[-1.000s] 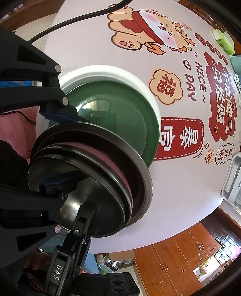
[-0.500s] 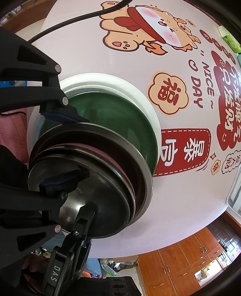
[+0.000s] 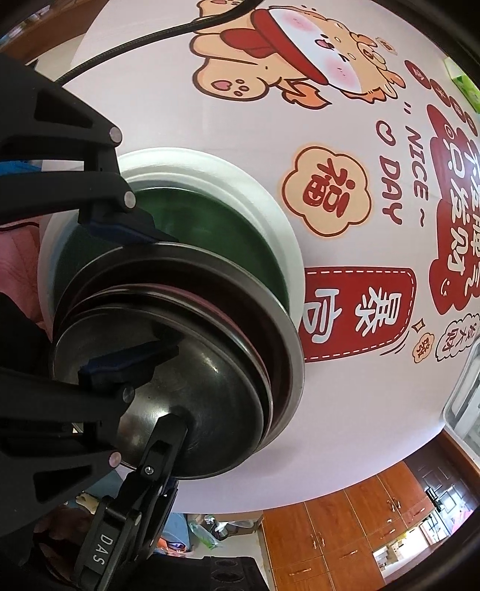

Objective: Organize plates and bowls

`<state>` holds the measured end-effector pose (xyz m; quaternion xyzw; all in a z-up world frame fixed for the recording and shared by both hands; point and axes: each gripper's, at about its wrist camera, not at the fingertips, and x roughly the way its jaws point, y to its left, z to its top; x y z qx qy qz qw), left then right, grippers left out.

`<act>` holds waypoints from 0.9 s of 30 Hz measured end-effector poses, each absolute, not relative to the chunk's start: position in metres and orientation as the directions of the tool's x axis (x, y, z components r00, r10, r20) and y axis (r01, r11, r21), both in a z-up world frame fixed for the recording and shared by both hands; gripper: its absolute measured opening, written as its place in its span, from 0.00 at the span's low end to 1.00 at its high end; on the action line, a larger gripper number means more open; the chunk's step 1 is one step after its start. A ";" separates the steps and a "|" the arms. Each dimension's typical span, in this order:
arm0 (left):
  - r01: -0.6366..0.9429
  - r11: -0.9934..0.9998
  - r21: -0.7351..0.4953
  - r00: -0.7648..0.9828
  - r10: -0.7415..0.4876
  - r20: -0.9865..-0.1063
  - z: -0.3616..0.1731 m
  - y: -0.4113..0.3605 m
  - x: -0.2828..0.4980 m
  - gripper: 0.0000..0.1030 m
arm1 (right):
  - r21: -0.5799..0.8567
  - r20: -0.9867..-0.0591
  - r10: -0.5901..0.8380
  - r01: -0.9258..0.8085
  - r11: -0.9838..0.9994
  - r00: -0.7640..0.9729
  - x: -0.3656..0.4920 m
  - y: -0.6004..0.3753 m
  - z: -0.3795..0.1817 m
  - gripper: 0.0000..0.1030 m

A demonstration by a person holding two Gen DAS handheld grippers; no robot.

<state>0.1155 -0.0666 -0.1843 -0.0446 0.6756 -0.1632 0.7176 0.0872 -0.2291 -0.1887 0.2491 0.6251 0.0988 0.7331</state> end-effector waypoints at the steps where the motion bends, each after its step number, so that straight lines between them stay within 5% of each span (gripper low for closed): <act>1: 0.177 0.941 -0.287 0.032 -0.297 -0.954 -0.185 -0.066 0.117 0.47 | 0.479 -0.872 0.446 0.167 0.862 0.201 0.088 -0.227 -0.188 0.37; 27: 0.438 0.802 -0.406 0.031 -0.465 -0.885 -0.159 -0.030 0.116 0.47 | 0.384 -0.836 0.109 0.430 0.817 0.538 0.024 -0.196 -0.141 0.47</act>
